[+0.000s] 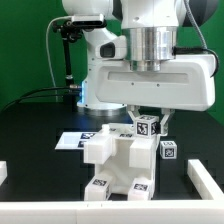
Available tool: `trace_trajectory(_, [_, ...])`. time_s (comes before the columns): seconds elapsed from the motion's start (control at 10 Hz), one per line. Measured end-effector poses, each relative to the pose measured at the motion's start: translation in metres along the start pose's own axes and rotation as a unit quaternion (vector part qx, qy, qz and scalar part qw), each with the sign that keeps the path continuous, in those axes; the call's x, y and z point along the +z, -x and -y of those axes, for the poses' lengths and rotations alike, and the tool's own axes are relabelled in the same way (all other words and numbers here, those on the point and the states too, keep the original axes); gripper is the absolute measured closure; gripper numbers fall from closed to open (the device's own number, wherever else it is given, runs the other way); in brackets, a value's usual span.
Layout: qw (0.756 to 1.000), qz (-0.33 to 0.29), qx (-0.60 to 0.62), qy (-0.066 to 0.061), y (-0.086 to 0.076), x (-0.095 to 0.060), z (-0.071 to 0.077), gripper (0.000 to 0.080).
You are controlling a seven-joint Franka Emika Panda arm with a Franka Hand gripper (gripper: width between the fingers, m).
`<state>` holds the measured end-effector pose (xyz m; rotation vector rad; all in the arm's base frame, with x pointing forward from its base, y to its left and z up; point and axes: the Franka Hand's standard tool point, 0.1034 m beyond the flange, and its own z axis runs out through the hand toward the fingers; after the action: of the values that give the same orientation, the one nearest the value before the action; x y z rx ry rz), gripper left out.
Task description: Assemble chair
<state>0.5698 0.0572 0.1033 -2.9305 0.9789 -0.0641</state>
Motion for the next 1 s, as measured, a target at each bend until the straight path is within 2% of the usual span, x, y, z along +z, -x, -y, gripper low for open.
trace_trajectory(0.2, [1.000, 0.000, -0.024, 0.000, 0.0000, 0.0002, -0.0001, 0.0512])
trace_trajectory(0.4, [0.994, 0.002, -0.110, 0.003, -0.0015, -0.0032, 0.0000, 0.0199])
trace_trajectory(0.5, [0.987, 0.004, -0.162, 0.003, -0.0022, -0.0051, 0.0001, 0.0199])
trace_trajectory(0.6, [0.973, 0.006, -0.231, 0.004, -0.0009, -0.0071, 0.0000, 0.0158])
trace_trajectory(0.8, [0.924, 0.008, -0.382, 0.010, -0.0001, -0.0093, 0.0000, 0.0152])
trace_trajectory(1.0, [0.892, 0.008, -0.452, 0.012, -0.0005, -0.0087, -0.0007, 0.0150])
